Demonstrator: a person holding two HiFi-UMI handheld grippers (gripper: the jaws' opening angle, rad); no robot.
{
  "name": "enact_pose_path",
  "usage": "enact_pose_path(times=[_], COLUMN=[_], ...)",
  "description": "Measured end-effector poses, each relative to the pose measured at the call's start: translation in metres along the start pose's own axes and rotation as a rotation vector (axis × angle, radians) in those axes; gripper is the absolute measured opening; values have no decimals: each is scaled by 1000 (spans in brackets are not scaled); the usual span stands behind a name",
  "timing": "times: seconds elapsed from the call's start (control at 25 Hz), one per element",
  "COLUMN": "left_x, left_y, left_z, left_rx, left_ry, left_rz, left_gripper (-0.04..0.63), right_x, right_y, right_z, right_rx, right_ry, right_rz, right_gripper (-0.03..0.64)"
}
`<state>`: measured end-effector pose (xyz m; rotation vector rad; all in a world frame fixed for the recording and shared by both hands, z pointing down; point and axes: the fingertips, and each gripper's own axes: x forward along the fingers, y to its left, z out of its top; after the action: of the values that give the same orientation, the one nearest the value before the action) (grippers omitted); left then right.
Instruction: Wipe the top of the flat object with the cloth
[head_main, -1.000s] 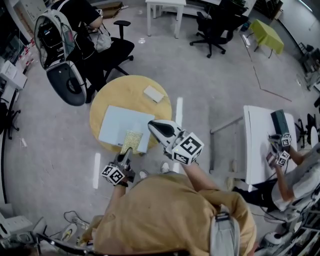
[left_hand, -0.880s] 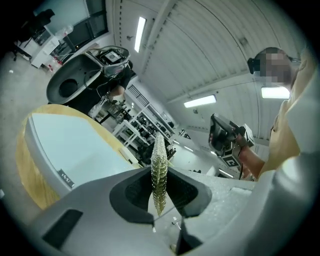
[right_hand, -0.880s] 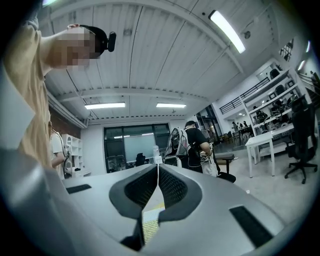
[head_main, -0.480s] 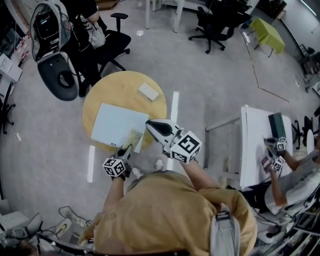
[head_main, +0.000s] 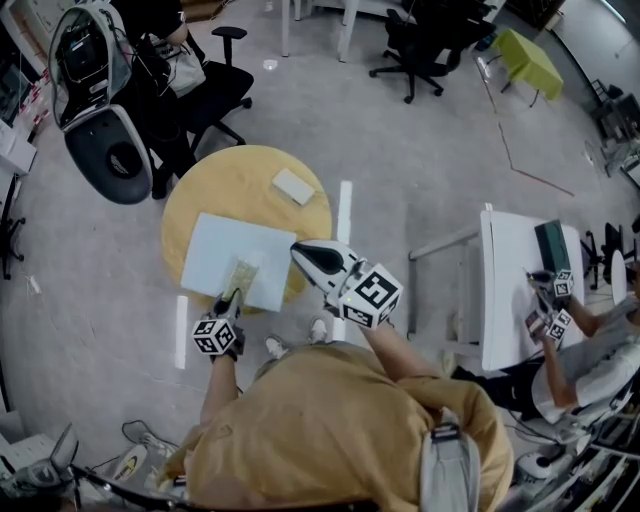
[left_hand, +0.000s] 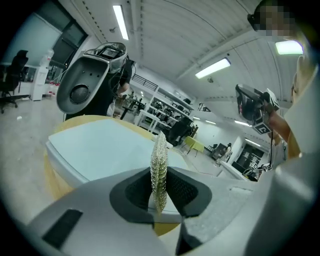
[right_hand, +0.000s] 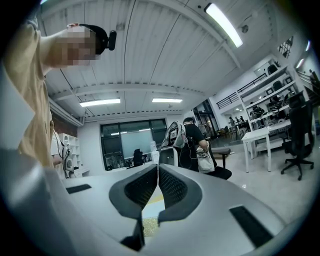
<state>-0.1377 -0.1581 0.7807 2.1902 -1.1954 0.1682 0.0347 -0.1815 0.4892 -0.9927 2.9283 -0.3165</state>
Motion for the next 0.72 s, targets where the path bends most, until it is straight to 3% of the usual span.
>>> enact_pose_path(times=[0.44,0.72], left_x=[-33,-63], left_y=[104,142], left_z=[46,75], left_rx=[-23,-16], left_ry=[-41,-73], left_rz=[181,268], left_gripper=[69,69], right_x=[28,33], right_y=[-2,7], right_z=[-7,7], right_rx=[13,12], right_ry=[15,12], right_rz=[-15,-39], right_gripper=[3,3])
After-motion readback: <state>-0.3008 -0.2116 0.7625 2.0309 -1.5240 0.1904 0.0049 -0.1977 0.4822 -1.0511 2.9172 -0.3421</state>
